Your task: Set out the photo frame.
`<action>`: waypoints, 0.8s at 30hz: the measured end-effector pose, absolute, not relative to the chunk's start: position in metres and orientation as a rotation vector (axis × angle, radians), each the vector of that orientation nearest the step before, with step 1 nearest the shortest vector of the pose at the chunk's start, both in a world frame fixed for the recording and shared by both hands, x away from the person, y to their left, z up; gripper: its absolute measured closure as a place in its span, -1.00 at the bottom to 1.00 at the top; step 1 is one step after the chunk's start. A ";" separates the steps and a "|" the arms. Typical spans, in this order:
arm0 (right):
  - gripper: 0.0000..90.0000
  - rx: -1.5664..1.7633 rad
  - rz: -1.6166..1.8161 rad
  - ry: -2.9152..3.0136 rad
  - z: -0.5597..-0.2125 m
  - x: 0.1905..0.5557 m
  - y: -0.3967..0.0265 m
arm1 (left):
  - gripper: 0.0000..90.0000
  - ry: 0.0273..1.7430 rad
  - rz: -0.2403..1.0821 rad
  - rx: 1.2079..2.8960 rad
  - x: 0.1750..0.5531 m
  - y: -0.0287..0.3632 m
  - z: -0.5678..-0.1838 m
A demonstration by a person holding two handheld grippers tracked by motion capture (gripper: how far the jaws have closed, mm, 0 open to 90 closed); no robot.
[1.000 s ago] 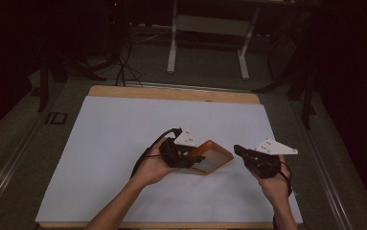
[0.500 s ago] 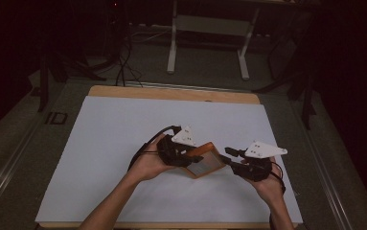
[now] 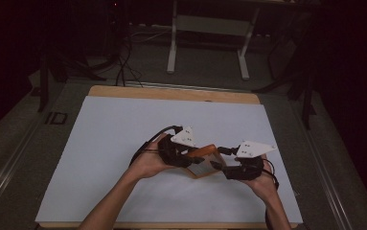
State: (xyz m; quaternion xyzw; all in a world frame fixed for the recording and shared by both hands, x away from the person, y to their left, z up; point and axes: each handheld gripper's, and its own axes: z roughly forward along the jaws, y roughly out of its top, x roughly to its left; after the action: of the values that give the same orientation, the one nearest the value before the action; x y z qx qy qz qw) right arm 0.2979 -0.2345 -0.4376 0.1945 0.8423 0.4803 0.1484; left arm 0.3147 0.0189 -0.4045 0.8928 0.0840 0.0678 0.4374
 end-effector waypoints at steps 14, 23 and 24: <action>0.30 0.482 1.413 2.435 -0.438 0.298 -0.230 | 0.36 0.259 0.157 2.161 0.321 0.020 -0.408; 0.51 0.443 1.375 2.423 -0.438 0.291 -0.232 | 0.02 0.366 0.113 2.057 0.327 0.034 -0.408; 0.51 0.448 1.374 2.420 -0.438 0.291 -0.233 | -0.01 0.373 0.121 2.044 0.326 0.037 -0.408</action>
State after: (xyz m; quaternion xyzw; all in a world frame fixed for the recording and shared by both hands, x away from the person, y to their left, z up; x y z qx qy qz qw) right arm 0.2907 -0.2327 -0.4379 0.1568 0.8474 0.4812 0.1605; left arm 0.3262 0.0366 -0.4075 0.8472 0.1546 0.0501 0.5058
